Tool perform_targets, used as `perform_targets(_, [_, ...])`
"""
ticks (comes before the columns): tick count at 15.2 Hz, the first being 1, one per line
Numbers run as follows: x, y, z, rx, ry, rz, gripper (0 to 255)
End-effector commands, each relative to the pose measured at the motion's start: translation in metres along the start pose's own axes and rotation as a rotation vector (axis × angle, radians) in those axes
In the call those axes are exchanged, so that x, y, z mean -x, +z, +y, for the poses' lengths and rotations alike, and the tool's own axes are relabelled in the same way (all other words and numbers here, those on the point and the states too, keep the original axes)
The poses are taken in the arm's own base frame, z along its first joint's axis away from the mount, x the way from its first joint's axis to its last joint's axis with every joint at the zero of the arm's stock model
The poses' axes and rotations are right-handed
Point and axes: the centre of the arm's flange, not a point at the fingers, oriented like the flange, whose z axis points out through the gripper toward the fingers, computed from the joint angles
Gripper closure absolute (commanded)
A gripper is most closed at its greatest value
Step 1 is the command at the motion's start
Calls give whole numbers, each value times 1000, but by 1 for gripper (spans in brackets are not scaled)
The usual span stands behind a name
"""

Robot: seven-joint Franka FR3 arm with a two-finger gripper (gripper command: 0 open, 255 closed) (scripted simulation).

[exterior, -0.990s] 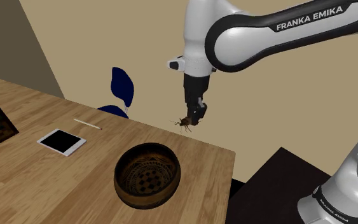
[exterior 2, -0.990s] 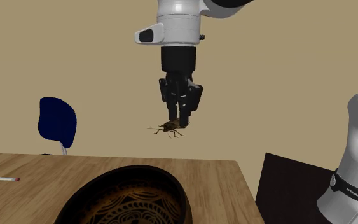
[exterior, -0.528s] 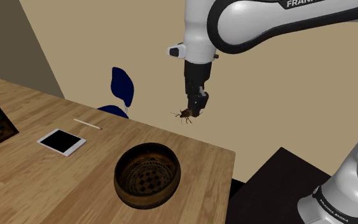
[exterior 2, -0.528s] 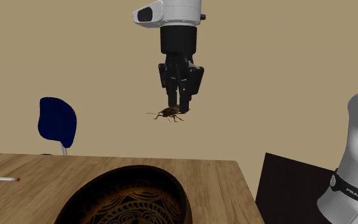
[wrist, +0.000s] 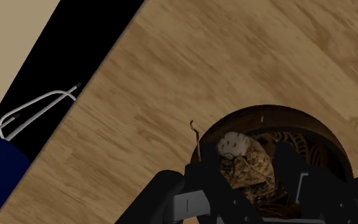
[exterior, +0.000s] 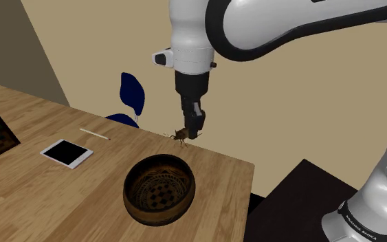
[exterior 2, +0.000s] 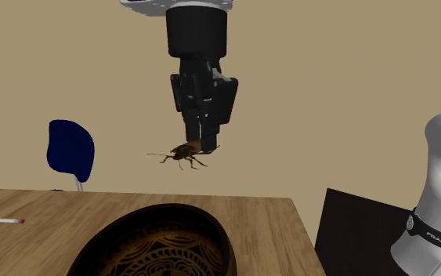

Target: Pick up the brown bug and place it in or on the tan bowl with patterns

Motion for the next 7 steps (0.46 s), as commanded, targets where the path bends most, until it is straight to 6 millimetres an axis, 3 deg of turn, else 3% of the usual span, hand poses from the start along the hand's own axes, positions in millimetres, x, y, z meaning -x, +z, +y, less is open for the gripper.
perform_targets(1, [-21,-1,-16,0,2,0,255])
perform_targets(7, [-81,-7,-60,0,2,0,255])
